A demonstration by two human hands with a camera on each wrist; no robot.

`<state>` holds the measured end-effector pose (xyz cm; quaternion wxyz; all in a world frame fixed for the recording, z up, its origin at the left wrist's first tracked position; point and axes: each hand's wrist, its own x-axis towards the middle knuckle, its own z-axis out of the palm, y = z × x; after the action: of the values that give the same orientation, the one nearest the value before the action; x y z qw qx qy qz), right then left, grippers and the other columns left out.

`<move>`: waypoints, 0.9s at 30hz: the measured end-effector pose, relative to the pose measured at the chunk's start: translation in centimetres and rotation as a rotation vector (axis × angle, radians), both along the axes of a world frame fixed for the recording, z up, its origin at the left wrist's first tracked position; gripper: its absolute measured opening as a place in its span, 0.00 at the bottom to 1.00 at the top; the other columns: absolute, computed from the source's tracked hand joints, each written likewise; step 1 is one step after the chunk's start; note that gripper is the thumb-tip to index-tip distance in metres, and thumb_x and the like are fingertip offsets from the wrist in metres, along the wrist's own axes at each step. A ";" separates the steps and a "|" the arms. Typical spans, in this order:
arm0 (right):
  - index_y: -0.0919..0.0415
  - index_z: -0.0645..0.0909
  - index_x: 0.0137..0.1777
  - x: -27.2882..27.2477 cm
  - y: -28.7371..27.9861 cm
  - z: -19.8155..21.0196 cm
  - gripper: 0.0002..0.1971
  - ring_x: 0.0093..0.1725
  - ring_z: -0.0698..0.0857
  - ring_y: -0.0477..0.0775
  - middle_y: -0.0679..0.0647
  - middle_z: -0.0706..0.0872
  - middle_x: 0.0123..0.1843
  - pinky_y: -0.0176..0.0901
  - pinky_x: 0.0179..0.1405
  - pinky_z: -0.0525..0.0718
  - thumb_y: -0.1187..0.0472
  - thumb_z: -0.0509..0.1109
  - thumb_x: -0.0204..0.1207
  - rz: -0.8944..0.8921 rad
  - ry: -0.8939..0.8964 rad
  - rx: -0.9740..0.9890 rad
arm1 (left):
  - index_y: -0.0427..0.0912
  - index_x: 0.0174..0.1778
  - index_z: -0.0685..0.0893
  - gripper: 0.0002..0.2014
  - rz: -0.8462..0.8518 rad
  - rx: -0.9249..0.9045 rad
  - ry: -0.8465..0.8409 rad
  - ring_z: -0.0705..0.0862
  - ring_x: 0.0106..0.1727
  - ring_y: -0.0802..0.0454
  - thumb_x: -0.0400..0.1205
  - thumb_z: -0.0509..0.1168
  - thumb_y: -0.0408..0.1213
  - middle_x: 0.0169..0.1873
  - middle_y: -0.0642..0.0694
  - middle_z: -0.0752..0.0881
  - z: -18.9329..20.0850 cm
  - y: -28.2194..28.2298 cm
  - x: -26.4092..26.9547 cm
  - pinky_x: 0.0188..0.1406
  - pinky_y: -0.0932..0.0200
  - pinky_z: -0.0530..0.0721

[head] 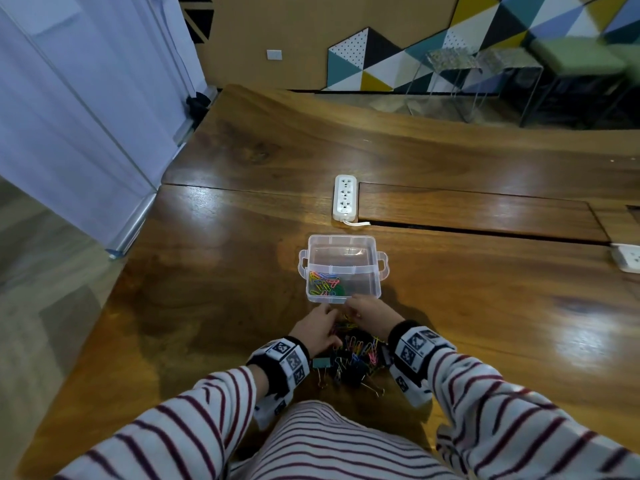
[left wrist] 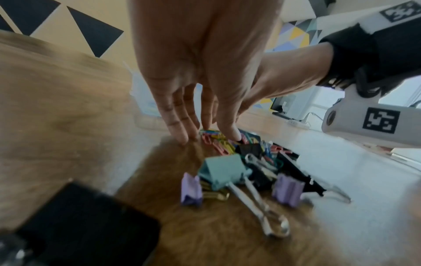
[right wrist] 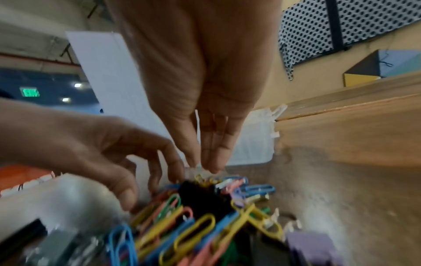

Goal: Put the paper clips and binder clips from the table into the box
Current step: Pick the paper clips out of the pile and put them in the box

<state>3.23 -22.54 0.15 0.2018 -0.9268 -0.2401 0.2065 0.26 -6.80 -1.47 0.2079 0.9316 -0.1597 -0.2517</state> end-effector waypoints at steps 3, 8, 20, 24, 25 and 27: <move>0.67 0.73 0.63 -0.9 0.9 -0.6 0.16 0.59 0.80 0.64 0.64 0.79 0.61 0.56 0.57 0.81 0.71 0.61 0.75 -0.002 -0.044 -0.045 | 0.39 0.70 0.68 0.29 0.056 0.010 -0.058 0.71 0.70 0.44 0.75 0.71 0.37 0.69 0.42 0.70 -0.6 -0.2 -0.1 0.65 0.46 0.78; 0.66 0.71 0.66 -1.6 1.8 -1.1 0.17 0.65 0.77 0.63 0.62 0.78 0.66 0.55 0.59 0.78 0.68 0.59 0.77 -0.051 -0.085 -0.079 | 0.39 0.70 0.69 0.22 0.078 0.028 -0.118 0.75 0.65 0.41 0.79 0.62 0.28 0.66 0.40 0.75 -1.1 -0.2 0.0 0.60 0.46 0.79; 0.60 0.84 0.39 -0.9 -1.2 0.8 0.05 0.37 0.86 0.48 0.51 0.87 0.36 0.32 0.39 0.86 0.71 0.72 0.71 -0.452 0.314 0.541 | 0.39 0.49 0.84 0.07 0.291 -0.242 0.186 0.86 0.45 0.51 0.76 0.70 0.34 0.49 0.41 0.88 0.6 3.6 1.5 0.45 0.62 0.84; 0.68 0.83 0.46 -1.2 -1.6 1.1 0.03 0.36 0.84 0.48 0.55 0.85 0.38 0.32 0.35 0.85 0.70 0.69 0.73 -0.514 0.514 0.658 | 0.41 0.46 0.83 0.05 0.411 -0.526 0.284 0.89 0.44 0.50 0.76 0.69 0.33 0.42 0.42 0.89 2.8 4.9 2.6 0.49 0.58 0.88; 0.70 0.83 0.47 -1.2 -1.7 1.1 0.05 0.37 0.83 0.48 0.56 0.84 0.39 0.32 0.35 0.85 0.70 0.69 0.74 -0.526 0.544 0.672 | 0.42 0.45 0.83 0.04 0.400 -0.541 0.241 0.89 0.43 0.50 0.76 0.69 0.33 0.40 0.44 0.89 3.3 5.1 3.1 0.50 0.58 0.87; 0.70 0.83 0.48 -1.1 -1.7 1.1 0.05 0.38 0.83 0.49 0.56 0.84 0.39 0.33 0.37 0.85 0.70 0.68 0.74 -0.561 0.582 0.703 | 0.44 0.42 0.82 0.03 0.360 -0.558 0.159 0.89 0.39 0.55 0.76 0.69 0.32 0.36 0.46 0.88 4.2 5.1 4.3 0.46 0.62 0.87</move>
<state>2.10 -24.21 1.28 0.6055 -0.7365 0.0278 0.3001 4.60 -1.67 2.77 0.5076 0.8296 -0.0385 -0.2295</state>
